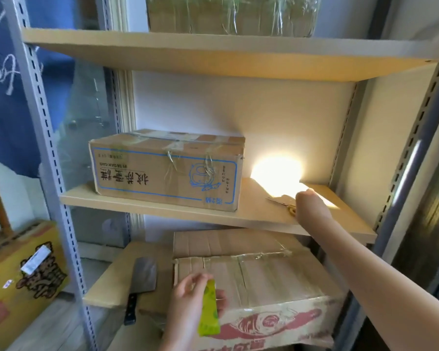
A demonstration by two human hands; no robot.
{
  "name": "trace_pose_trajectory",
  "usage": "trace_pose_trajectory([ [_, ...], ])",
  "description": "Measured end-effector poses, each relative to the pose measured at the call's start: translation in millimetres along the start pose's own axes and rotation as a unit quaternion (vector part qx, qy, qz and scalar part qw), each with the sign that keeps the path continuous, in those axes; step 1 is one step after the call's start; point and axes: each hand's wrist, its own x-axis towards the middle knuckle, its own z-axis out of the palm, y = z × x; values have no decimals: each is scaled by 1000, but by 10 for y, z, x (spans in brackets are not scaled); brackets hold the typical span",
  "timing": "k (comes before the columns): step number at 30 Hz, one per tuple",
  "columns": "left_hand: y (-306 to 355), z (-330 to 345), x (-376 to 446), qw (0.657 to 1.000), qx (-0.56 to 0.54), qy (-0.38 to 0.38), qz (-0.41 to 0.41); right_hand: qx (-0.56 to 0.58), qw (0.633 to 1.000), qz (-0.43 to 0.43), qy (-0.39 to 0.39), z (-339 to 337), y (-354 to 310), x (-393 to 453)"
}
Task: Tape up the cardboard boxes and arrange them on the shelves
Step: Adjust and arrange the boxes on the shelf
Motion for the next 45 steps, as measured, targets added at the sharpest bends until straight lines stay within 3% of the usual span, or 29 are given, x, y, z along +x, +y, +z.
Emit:
trace_pose_trajectory([
  [3,-44,-99,-39,1000,0,17,-6,3,986,-44,161,3,-50,-237],
  [5,-61,-130,-111,1000,8,19,-4,117,958,-135,224,68,-193,-572],
  [6,-68,-138,-161,1000,10,18,-4,193,945,-190,181,123,-304,-790],
  [9,-107,-153,-304,1000,12,14,-16,349,888,-281,-105,375,-644,-1414],
  [11,-130,-178,-393,1000,11,3,-17,394,856,-281,-181,583,-765,-1652],
  [15,-118,-297,-478,997,52,-24,-46,441,850,-244,-151,732,-875,-1867],
  [20,-236,-476,-430,982,186,-15,8,465,855,-222,-61,805,-1028,-2086],
  [24,-358,-505,-304,983,180,-19,-26,516,844,-141,-19,1034,-1114,-2132],
  [27,-328,-464,-178,971,236,10,-38,596,801,-66,4,1067,-1187,-2060],
  [30,-196,-479,-83,957,283,-28,-53,653,753,-75,-21,983,-1182,-1845],
  [31,-103,-473,-10,967,252,-30,-35,686,722,-79,-39,947,-1149,-1754],
  [33,19,-470,303,970,227,56,66,720,686,-85,-67,910,-1051,-1582],
  [35,36,-492,818,915,317,160,190,699,704,-103,-76,918,-956,-1456],
  [36,10,-486,1084,881,399,158,201,686,715,-111,-78,937,-919,-1415],
  [39,-129,-387,1712,808,583,31,83,671,730,-108,-75,950,-815,-1384],
  [41,-84,-334,1836,766,639,-26,62,678,724,-100,-79,885,-732,-1403],
  [45,263,-260,1697,781,594,-146,126,683,713,-97,-127,637,-561,-1515],
])
